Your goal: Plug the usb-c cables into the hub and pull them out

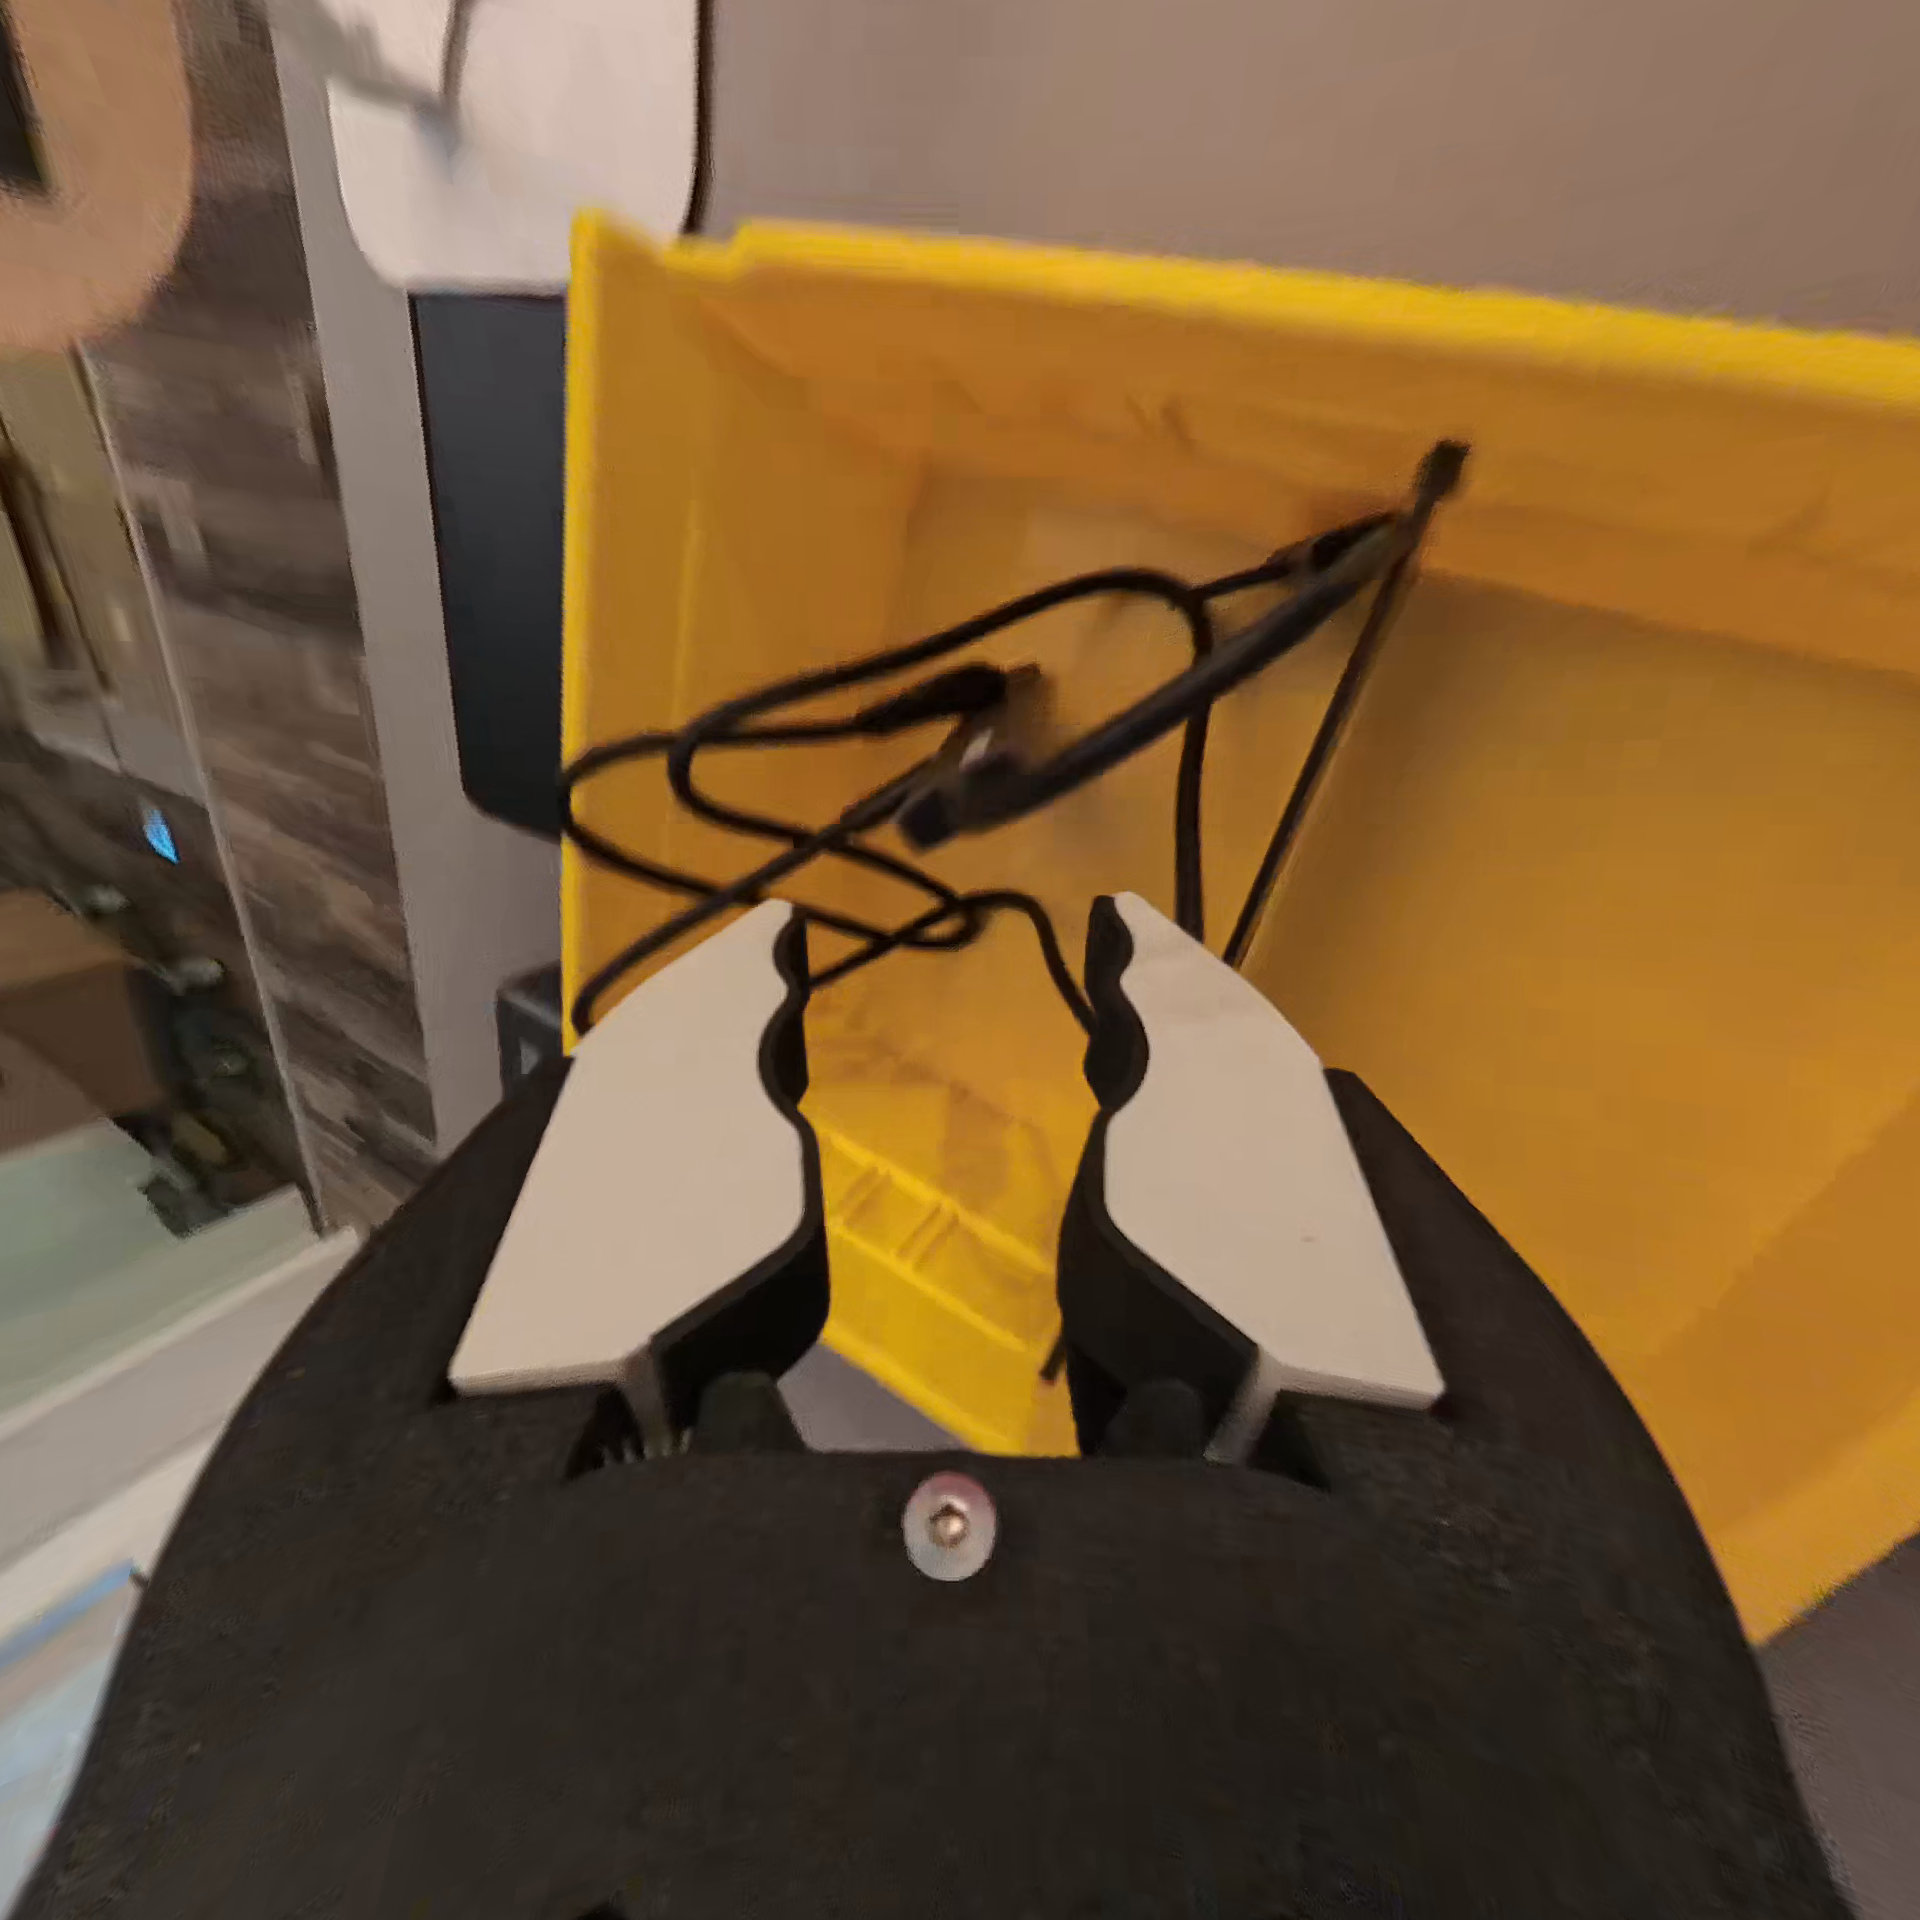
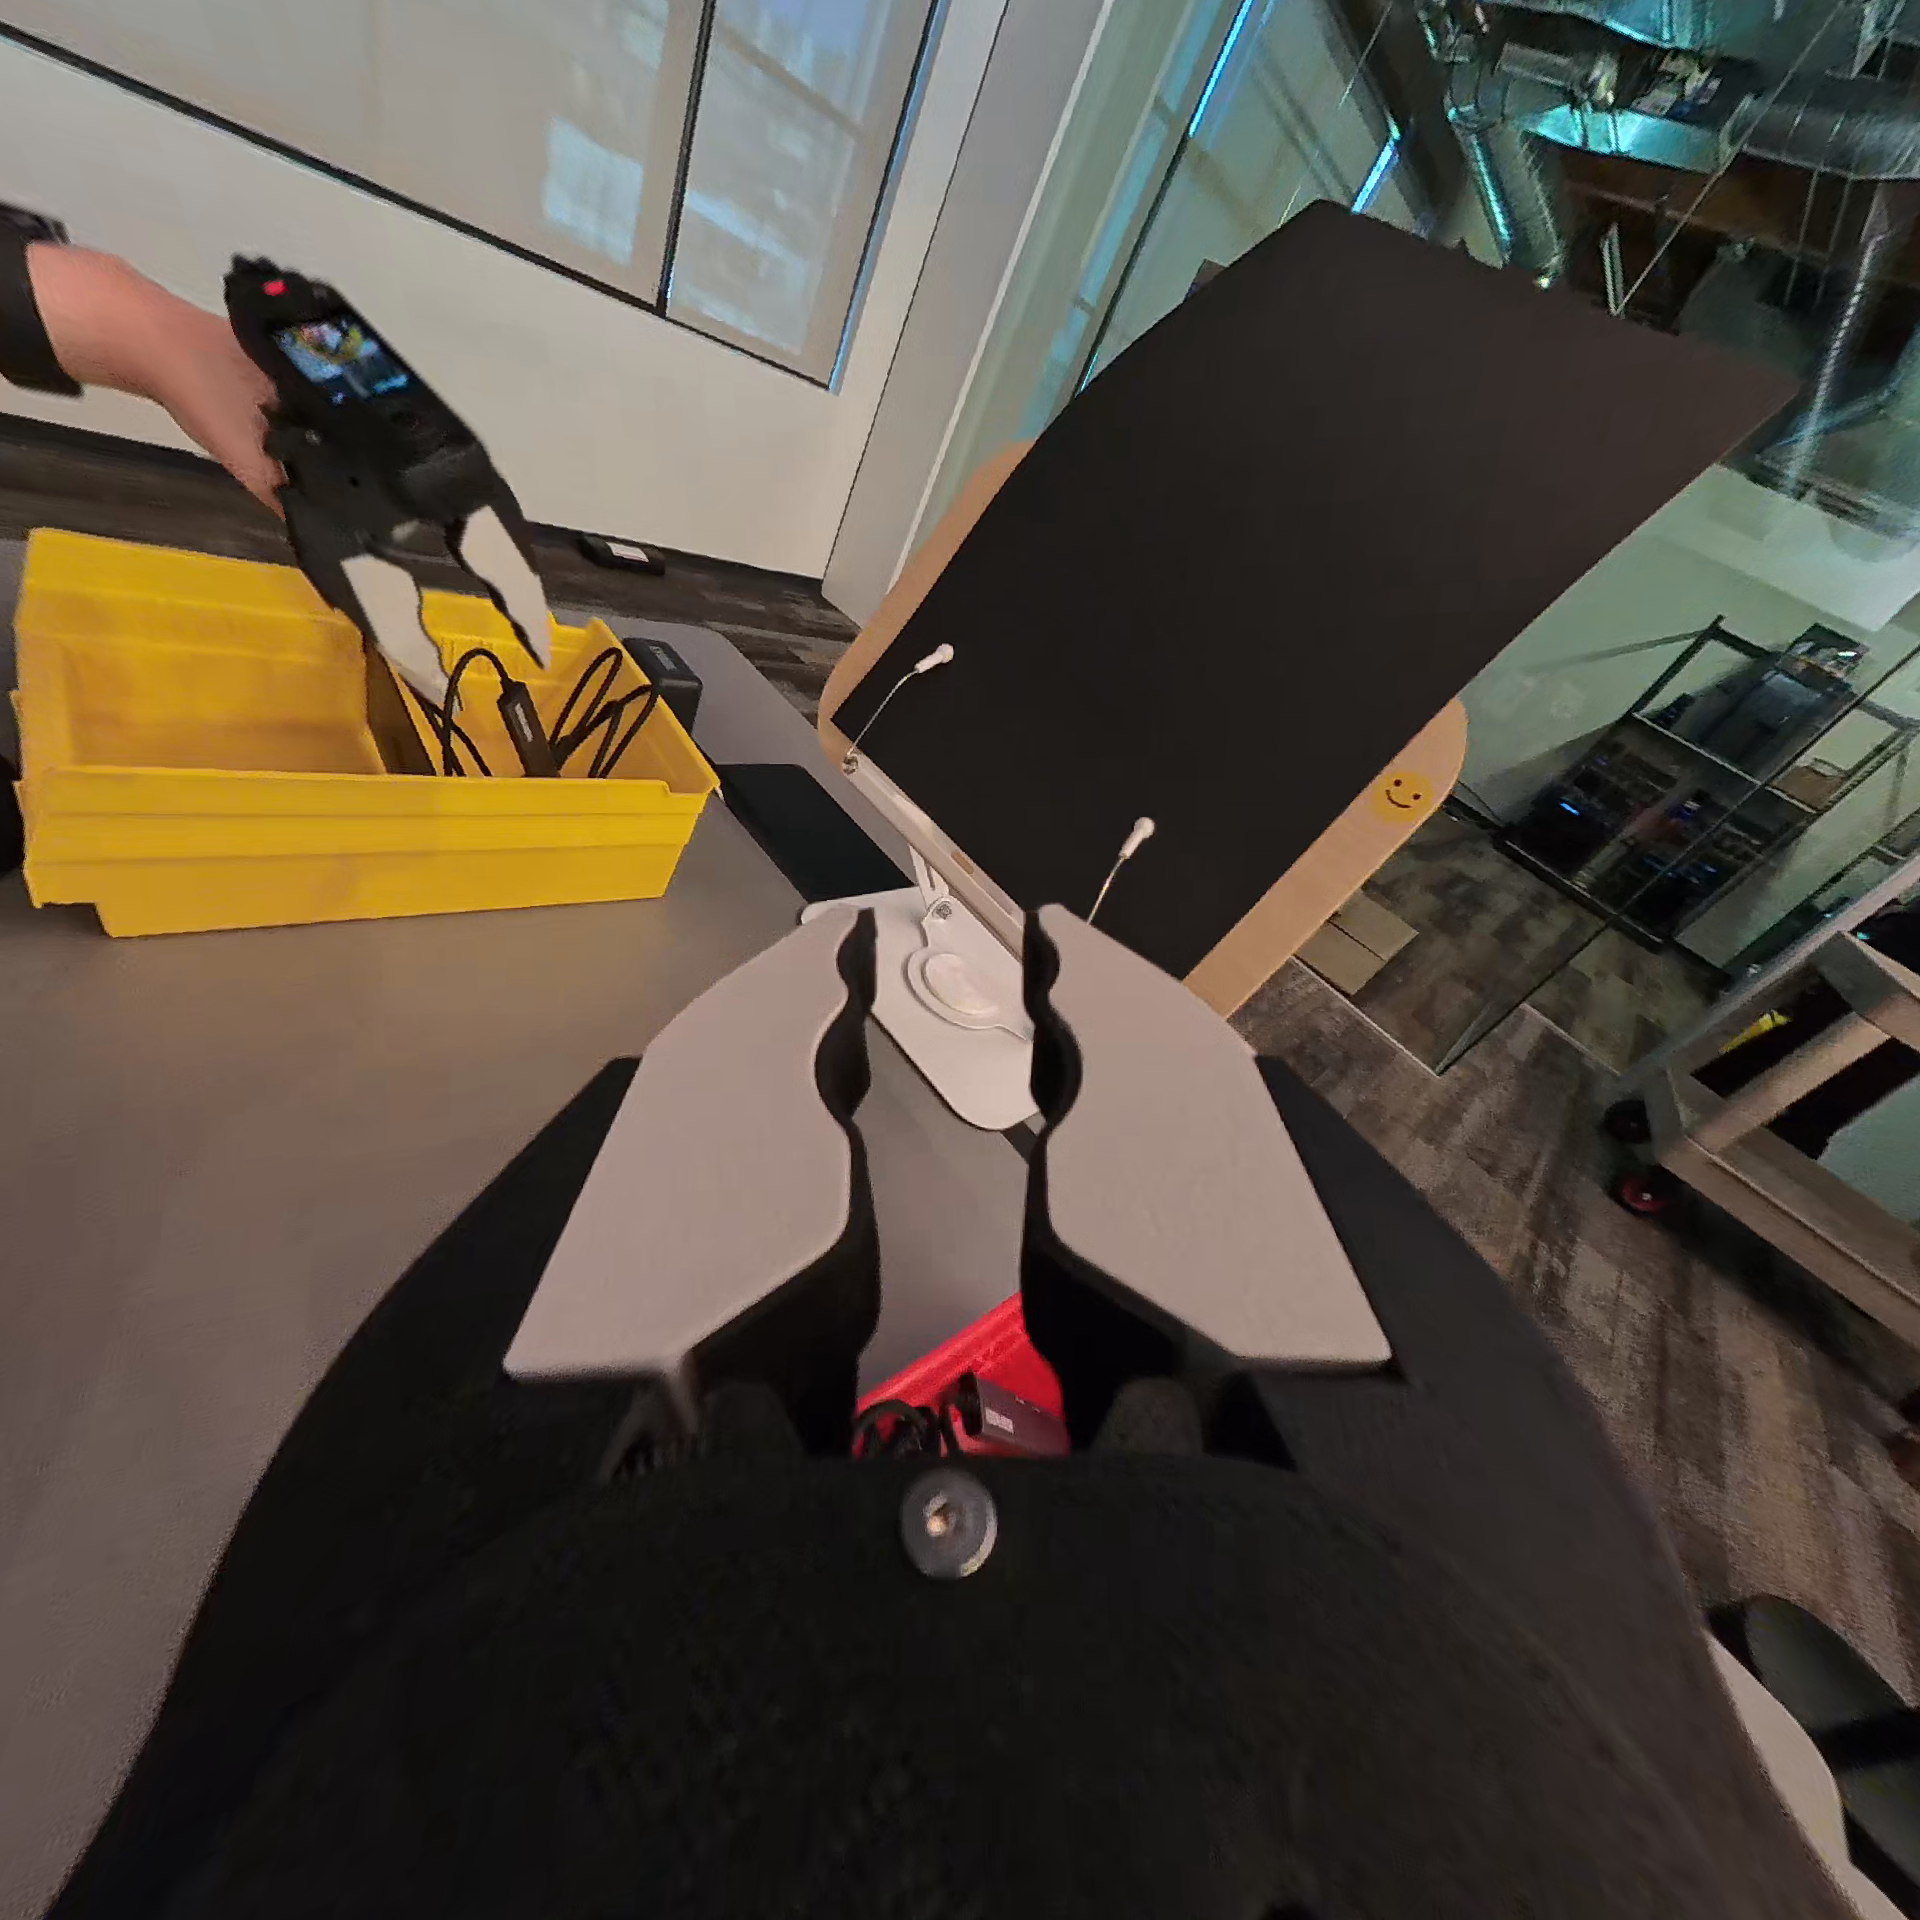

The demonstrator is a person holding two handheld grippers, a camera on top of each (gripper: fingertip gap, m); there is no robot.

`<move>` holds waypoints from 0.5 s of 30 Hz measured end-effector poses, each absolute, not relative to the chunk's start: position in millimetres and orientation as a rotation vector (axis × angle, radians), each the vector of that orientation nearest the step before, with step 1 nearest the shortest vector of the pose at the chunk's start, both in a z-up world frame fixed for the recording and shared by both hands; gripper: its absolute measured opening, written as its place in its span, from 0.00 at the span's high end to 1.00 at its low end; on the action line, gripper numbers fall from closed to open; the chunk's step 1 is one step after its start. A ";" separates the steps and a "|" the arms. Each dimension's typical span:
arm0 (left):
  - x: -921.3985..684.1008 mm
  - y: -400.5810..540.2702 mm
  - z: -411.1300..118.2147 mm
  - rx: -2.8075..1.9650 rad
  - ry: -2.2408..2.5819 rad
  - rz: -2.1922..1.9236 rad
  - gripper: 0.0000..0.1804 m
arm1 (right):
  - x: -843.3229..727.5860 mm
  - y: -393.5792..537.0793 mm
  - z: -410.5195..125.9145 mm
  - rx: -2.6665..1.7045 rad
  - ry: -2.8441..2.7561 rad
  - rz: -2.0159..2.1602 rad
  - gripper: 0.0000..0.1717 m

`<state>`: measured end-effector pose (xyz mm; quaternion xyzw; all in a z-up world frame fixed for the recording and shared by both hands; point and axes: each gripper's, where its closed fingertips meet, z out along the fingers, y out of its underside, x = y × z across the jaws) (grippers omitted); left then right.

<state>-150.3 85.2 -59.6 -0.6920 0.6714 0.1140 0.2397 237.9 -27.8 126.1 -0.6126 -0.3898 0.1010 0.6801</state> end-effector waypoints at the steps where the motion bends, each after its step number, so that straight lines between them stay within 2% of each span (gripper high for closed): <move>1: -141.0 82.9 -62.0 -1.856 1.868 0.289 0.72 | 238.0 -28.0 127.6 -1.369 -0.869 0.243 0.84; 5: -118.5 83.2 -68.0 -1.894 1.846 0.129 0.71 | 235.7 -21.9 125.8 -1.375 -0.857 0.291 0.84; 8: -111.6 86.9 -63.4 -1.933 1.777 -0.009 0.80 | 233.0 -14.4 115.9 -1.417 -0.880 0.257 0.84; 12: -117.0 91.4 -63.2 -1.956 1.725 -0.055 0.83 | 227.2 -9.4 105.9 -1.450 -0.925 0.213 0.84; 15: -118.8 89.7 -66.5 -1.958 1.727 -0.075 0.89 | 221.7 -8.2 102.8 -1.454 -0.950 0.211 0.84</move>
